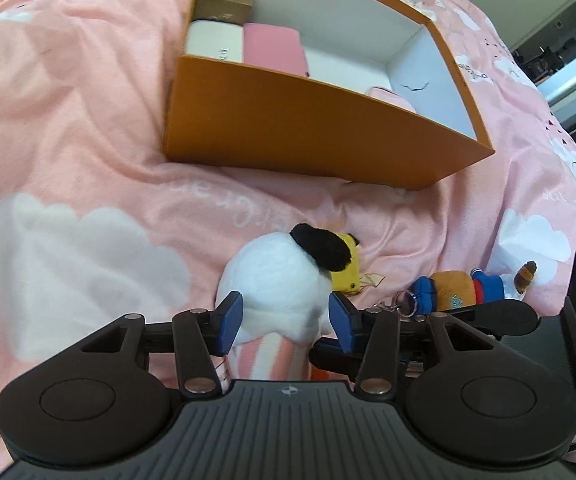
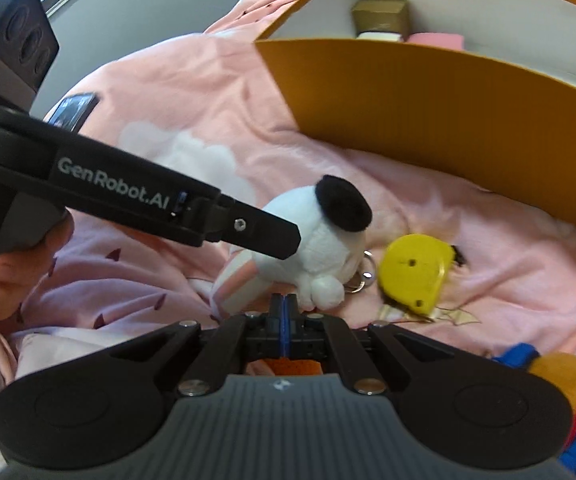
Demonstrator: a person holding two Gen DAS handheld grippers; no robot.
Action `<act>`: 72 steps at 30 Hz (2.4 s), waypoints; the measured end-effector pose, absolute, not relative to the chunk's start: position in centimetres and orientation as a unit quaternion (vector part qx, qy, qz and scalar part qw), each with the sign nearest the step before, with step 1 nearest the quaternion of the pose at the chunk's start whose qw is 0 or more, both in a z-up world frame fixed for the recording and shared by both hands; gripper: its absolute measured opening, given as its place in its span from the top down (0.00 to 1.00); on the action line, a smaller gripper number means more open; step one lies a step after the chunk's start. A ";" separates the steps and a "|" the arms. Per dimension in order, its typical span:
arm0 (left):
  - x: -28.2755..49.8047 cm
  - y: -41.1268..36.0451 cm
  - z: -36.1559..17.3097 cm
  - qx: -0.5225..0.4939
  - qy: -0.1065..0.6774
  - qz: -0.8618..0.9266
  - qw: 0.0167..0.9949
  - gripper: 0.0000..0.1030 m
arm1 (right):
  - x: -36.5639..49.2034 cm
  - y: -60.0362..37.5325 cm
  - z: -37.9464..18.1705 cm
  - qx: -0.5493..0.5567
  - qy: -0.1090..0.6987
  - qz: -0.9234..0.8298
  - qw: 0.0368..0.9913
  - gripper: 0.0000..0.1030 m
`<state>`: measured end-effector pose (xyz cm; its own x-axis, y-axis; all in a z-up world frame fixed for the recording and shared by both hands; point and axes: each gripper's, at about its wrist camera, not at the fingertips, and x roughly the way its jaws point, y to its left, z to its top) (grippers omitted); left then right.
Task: Organize objects
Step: 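Lift the panda plush with the left tool while the right tool reaches the raccoon plush, then grasp the brown raccoon plush keychain with the right tool and lift it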
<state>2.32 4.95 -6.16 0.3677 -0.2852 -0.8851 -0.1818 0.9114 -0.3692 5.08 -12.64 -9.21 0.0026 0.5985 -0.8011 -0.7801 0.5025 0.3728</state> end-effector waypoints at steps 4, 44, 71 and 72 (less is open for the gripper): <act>2.2 5.3 -6.6 -0.217 0.563 -0.031 0.797 0.33 | 4.8 -11.9 -9.8 -0.088 0.516 0.497 0.692 0.99; 2.3 3.3 -6.3 -0.136 0.520 -0.081 0.839 0.39 | 5.5 -20.2 -4.4 -0.340 0.453 0.398 0.722 0.61; 2.6 4.8 -5.7 -0.074 0.494 0.005 0.867 0.30 | 8.4 -18.5 -9.6 -0.479 0.477 0.389 0.625 0.50; 2.5 4.9 -5.6 -0.076 0.493 0.005 0.867 0.31 | 8.8 -18.6 -9.1 -0.460 0.484 0.388 0.635 0.51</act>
<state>2.54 4.87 -5.63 0.5133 -0.0670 -0.8556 -0.0831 0.9884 -0.1273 8.76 -18.61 -9.10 0.2307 0.0470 -0.9719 -0.9383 0.2752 -0.2094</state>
